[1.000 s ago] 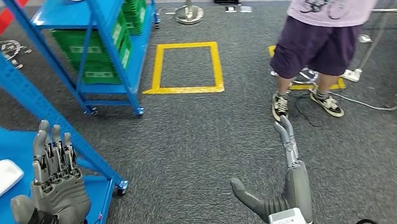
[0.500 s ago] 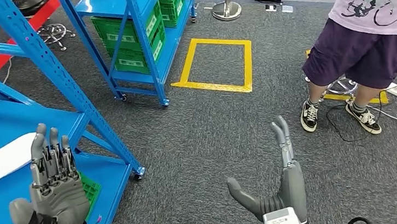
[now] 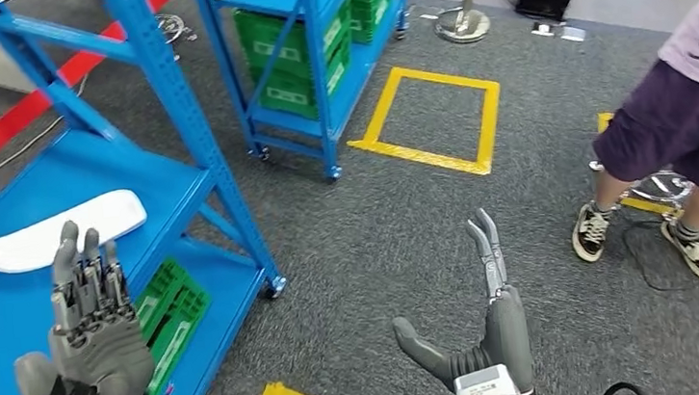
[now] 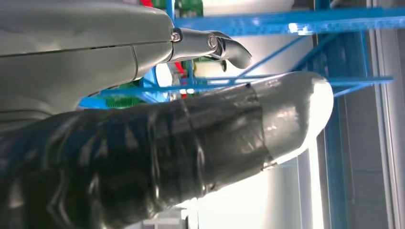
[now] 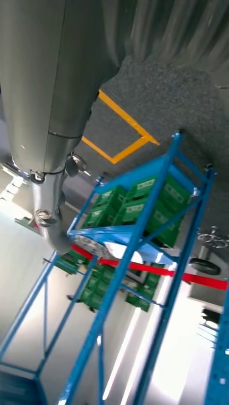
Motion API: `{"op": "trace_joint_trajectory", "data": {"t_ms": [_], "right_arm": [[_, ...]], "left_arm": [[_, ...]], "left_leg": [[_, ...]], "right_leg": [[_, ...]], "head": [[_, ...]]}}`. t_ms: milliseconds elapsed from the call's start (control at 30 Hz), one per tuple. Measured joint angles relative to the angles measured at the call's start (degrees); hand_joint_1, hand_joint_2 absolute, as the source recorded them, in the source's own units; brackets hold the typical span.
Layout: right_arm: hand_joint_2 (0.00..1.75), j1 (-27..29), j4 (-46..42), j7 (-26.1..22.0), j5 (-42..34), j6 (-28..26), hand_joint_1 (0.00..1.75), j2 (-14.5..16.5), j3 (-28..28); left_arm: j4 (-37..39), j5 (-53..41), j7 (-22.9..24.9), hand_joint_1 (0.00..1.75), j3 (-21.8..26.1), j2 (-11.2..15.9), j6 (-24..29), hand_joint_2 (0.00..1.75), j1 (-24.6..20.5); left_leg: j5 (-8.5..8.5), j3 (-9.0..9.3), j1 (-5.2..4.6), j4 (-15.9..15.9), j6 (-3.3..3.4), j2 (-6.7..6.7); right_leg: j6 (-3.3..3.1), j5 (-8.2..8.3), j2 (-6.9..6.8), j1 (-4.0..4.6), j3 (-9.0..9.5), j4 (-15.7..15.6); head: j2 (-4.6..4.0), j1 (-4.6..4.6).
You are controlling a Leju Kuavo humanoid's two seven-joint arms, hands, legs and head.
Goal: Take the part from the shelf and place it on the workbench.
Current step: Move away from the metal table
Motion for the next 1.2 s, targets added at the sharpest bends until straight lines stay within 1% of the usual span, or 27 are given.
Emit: {"op": "trace_joint_trajectory", "data": {"t_ms": [33,67,100,167,233,300,333,367,433,500,567,600,633,667,733,767,800,867,900,933,1000,1033,1067,1100,1133,1167,1200], "right_arm": [[1.75,0.10,0.09,0.01,0.00,0.00,0.00,-0.01,0.00],[1.75,0.15,0.17,0.01,0.00,0.00,0.00,-0.01,0.00],[1.75,0.16,0.22,0.01,0.00,0.00,0.00,-0.01,0.00],[1.75,0.16,0.25,0.01,0.00,0.00,0.00,-0.01,0.00],[1.75,0.18,0.24,0.06,0.00,0.00,0.00,-0.01,0.02],[1.75,0.22,0.22,0.33,0.01,0.00,0.00,-0.03,0.05],[1.75,0.21,0.20,0.50,0.01,0.00,0.00,-0.04,0.09],[1.75,0.08,0.21,0.69,0.02,0.01,0.00,-0.05,0.15],[1.75,-0.26,0.21,1.01,0.05,0.03,0.00,-0.04,0.34],[1.75,-0.37,0.21,1.33,0.08,0.04,0.00,-0.07,0.48],[1.75,-0.30,0.22,1.65,0.09,0.04,0.00,-0.14,0.53],[1.75,-0.30,0.23,1.80,0.08,0.04,0.00,-0.17,0.56],[1.75,-0.32,0.22,1.91,0.07,0.04,0.00,-0.20,0.63],[1.75,-0.36,0.21,2.02,0.04,0.04,0.00,-0.20,0.72],[1.75,-0.42,0.12,2.17,-0.06,0.04,0.00,-0.21,0.90],[1.75,-0.43,0.09,2.25,-0.13,0.04,0.00,-0.21,0.96],[1.75,-0.43,0.07,2.31,-0.18,0.04,0.00,-0.22,1.00],[1.75,-0.48,-0.01,2.42,-0.25,0.04,0.00,-0.24,1.10],[1.75,-0.54,-0.08,2.43,-0.26,0.04,0.00,-0.26,1.17],[1.75,-0.61,-0.16,2.43,-0.27,0.04,0.00,-0.29,1.24],[1.75,-0.58,-0.23,2.51,-0.37,0.03,0.00,-0.42,1.32],[1.75,-0.50,-0.24,2.56,-0.46,0.02,0.00,-0.50,1.34],[1.75,-0.43,-0.23,2.64,-0.61,0.02,0.00,-0.58,1.36],[1.75,-0.38,-0.23,2.69,-0.81,0.02,0.00,-0.66,1.36],[1.75,-0.38,-0.23,2.72,-1.05,0.02,0.00,-0.71,1.37],[1.75,-0.39,-0.23,2.73,-1.31,0.02,0.00,-0.74,1.38],[1.75,-0.40,-0.22,2.73,-1.55,0.02,0.00,-0.77,1.39]], "left_arm": [[0.01,-0.01,0.00,0.00,0.00,-0.02,0.00,0.00,0.09],[0.01,-0.03,-0.02,0.00,0.00,-0.02,0.01,0.00,0.19],[0.02,-0.05,-0.07,0.00,0.00,-0.03,0.01,0.00,0.29],[0.01,-0.21,-0.33,0.00,0.00,-0.14,0.04,0.00,0.53],[-0.01,-0.52,-0.73,0.00,-0.01,-0.35,0.09,0.00,0.75],[-0.02,-0.79,-1.11,0.00,-0.03,-0.62,0.16,0.00,0.94],[-0.02,-0.84,-1.22,0.00,-0.03,-0.72,0.20,0.00,1.11],[-0.02,-0.86,-1.34,0.00,-0.02,-0.79,0.26,0.00,1.35],[0.02,-0.86,-1.43,0.00,0.06,-0.82,0.39,0.00,1.69],[0.08,-0.86,-1.48,0.00,0.16,-0.89,0.50,0.00,1.72],[0.16,-0.86,-1.49,0.00,0.25,-0.94,0.56,0.00,1.76],[0.20,-0.86,-1.49,0.00,0.27,-0.94,0.58,0.00,1.79],[0.23,-0.87,-1.49,0.00,0.30,-0.94,0.60,0.00,1.81],[0.20,-0.88,-1.49,0.00,0.32,-0.95,0.62,0.00,1.81],[-0.03,-0.91,-1.49,0.00,0.37,-0.98,0.63,0.00,1.73],[-0.15,-0.94,-1.49,0.00,0.39,-1.02,0.63,0.00,1.71],[-0.26,-0.97,-1.48,0.00,0.40,-1.06,0.63,0.00,1.74],[-0.39,-1.02,-1.46,0.00,0.42,-1.16,0.65,0.00,1.87],[-0.45,-1.05,-1.46,0.00,0.42,-1.23,0.66,0.00,1.93],[-0.50,-1.09,-1.45,0.00,0.43,-1.30,0.67,0.00,1.91],[-0.51,-1.16,-1.38,0.00,0.45,-1.49,0.67,0.00,1.95],[-0.50,-1.16,-1.32,0.00,0.46,-1.55,0.67,0.00,2.01],[-0.49,-1.16,-1.25,0.00,0.46,-1.61,0.67,0.00,2.09],[-0.48,-1.17,-1.20,0.00,0.46,-1.66,0.68,0.00,2.18],[-0.48,-1.18,-1.15,0.00,0.46,-1.67,0.71,0.00,2.30],[-0.49,-1.20,-1.07,0.00,0.46,-1.69,0.74,0.00,2.42],[-0.50,-1.23,-1.00,0.00,0.46,-1.71,0.77,0.00,2.53]], "left_leg": [[0.02,-0.04,0.05,0.05,0.01,-0.58],[0.02,-0.04,0.10,0.11,-0.01,-1.19],[0.01,-0.02,0.21,0.20,-0.05,-1.86],[-0.18,0.05,0.61,0.55,-0.44,-3.35],[-0.37,-0.44,0.87,1.31,-1.28,-4.66],[0.15,-1.70,1.14,1.89,-2.30,-5.54],[0.50,-2.50,1.33,2.01,-2.75,-5.97],[0.59,-3.22,1.41,2.33,-3.07,-5.83],[-1.06,-5.56,1.17,6.11,-3.19,-3.47],[-4.71,-9.42,0.82,14.73,-3.05,-0.29],[-7.18,-12.51,0.49,21.80,-2.87,0.68],[-6.97,-12.47,0.18,22.11,-2.55,0.78],[-5.74,-11.02,-0.27,19.84,-2.04,0.90],[-3.86,-8.39,-0.93,15.56,-1.28,1.43],[-1.08,-2.84,-2.68,6.31,0.46,4.12],[-0.51,-1.21,-3.36,3.51,1.10,5.11],[-0.45,-0.54,-3.78,2.14,1.53,5.48],[-0.27,0.40,-3.45,0.57,2.05,4.01],[-0.09,1.15,-3.01,-0.50,2.17,3.22],[0.16,1.88,-2.48,-1.53,2.28,2.46],[0.68,2.18,-1.71,-2.20,2.18,0.92],[0.83,1.91,-1.50,-1.97,2.17,0.16],[0.90,1.60,-1.31,-1.66,2.07,-0.66],[0.94,1.33,-1.09,-1.33,1.91,-1.48],[0.95,1.09,-0.82,-0.97,1.64,-2.32],[0.92,0.87,-0.47,-0.52,1.25,-3.16],[0.83,0.55,-0.22,-0.02,0.73,-3.94]], "right_leg": [[0.29,-0.98,0.16,-0.25,-1.70,3.63],[0.53,-1.05,0.20,-0.52,-2.61,5.45],[0.74,-0.06,0.23,-0.79,-2.41,4.89],[1.14,3.99,1.14,-1.43,0.79,-2.03],[1.58,6.67,4.05,-2.14,4.54,-9.03],[1.66,6.81,5.48,-2.16,5.75,-11.01],[1.52,6.77,4.75,-1.98,5.66,-11.15],[1.33,6.64,3.86,-1.85,5.76,-11.44],[0.67,6.29,2.23,-1.75,6.07,-12.39],[0.11,6.02,0.87,-1.27,6.16,-12.93],[0.00,6.01,-0.55,-0.55,6.13,-12.98],[0.00,6.01,-1.24,-0.21,6.18,-12.99],[-0.01,6.01,-1.84,0.07,6.32,-13.04],[-0.02,6.00,-2.38,0.29,6.58,-13.18],[-0.03,6.05,-3.40,0.52,7.25,-13.66],[-0.04,6.10,-3.95,0.55,7.47,-13.87],[-0.02,6.16,-4.60,0.59,7.60,-14.01],[0.00,6.03,-5.90,0.89,7.63,-14.15],[0.14,5.46,-5.50,1.00,7.42,-13.72],[0.37,4.17,-4.38,1.01,6.76,-12.09],[1.16,0.16,-1.15,0.49,3.88,-4.58],[1.58,-1.71,-0.30,0.16,2.17,-0.06],[2.02,-2.66,0.03,-0.17,0.98,3.15],[2.43,-2.56,0.11,-0.49,0.72,4.15],[2.88,-1.38,0.22,-0.84,1.68,2.55],[3.41,0.47,0.67,-1.28,3.55,-1.00],[4.07,2.05,2.01,-1.82,5.64,-5.14]], "head": [[0.00,0.29],[0.00,0.50],[0.00,0.59],[0.00,0.71],[0.00,0.88],[0.00,0.92],[0.00,0.87],[0.00,0.82],[0.00,-0.03],[0.00,-1.21],[0.00,-1.77],[0.00,-1.94],[0.00,-2.08],[0.00,-2.17],[0.00,-2.25],[0.00,-2.34],[0.00,-2.53],[0.00,-2.96],[0.00,-3.06],[0.00,-3.00],[0.00,-2.38],[0.00,-2.00],[0.00,-1.64],[0.00,-1.36],[0.00,-1.15],[0.00,-0.94],[0.00,-0.66]]}}
